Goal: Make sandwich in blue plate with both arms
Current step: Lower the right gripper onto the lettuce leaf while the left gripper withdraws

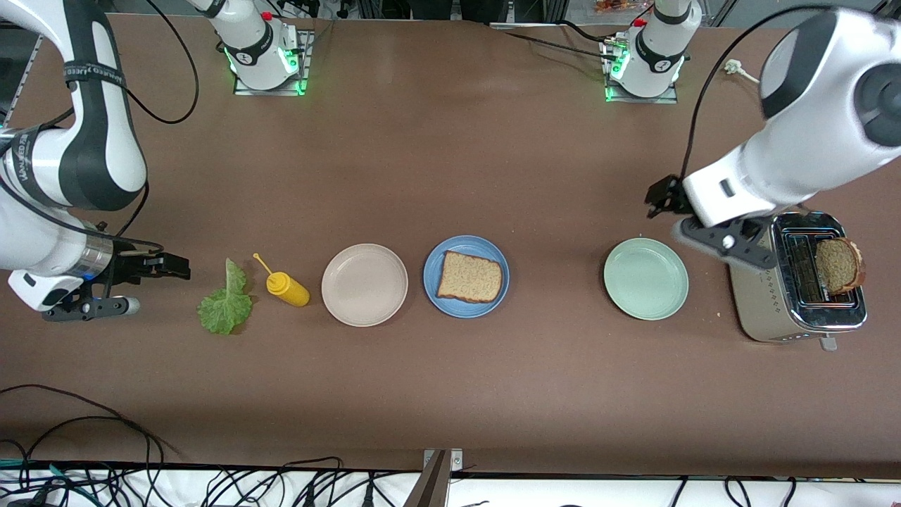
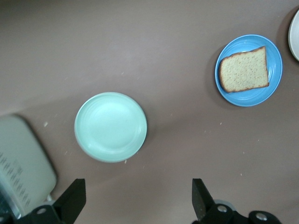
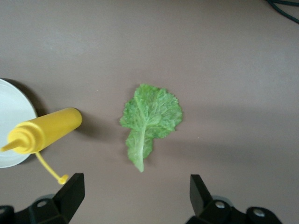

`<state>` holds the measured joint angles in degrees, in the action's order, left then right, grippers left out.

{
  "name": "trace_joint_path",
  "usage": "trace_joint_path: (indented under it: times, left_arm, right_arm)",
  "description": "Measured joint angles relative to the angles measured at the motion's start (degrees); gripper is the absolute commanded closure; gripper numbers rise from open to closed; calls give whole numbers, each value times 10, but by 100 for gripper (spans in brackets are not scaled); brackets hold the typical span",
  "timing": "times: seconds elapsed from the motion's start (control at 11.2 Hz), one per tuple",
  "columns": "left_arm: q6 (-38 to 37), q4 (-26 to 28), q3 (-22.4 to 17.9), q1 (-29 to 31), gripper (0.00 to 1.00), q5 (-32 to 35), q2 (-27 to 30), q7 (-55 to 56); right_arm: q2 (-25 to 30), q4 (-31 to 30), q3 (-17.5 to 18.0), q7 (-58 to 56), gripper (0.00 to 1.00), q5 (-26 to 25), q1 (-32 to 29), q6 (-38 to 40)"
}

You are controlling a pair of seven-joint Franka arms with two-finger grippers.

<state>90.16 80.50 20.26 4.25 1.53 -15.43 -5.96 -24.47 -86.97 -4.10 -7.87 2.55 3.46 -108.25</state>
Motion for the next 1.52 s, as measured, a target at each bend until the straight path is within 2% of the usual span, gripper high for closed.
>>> trace_joint_path:
  times: [0.18,0.36,0.71,0.98,1.25,1.52]
  left_arm:
    - [-47,1,-6,9,0,0,39,23]
    - [-59,21,-22,7,0,0,75,49]
    - [-54,75,-101,-36,0,-6,124,53]
    - [-53,118,-104,-43,0,-7,156,53]
    - [-48,122,-104,-47,0,-7,162,54]
    - [-49,122,-104,-47,0,-8,161,54]
  right_arm:
    - [-23,0,0,-31,0,0,-5,-30]
    - [-56,0,0,-43,0,0,-9,-71]
    - [-99,0,0,-58,0,1,-17,-117]
    - [-138,0,0,-64,0,25,-18,-146]
    - [-157,0,1,-65,0,32,-18,-150]
    - [-155,-27,4,-65,0,35,-18,-160]
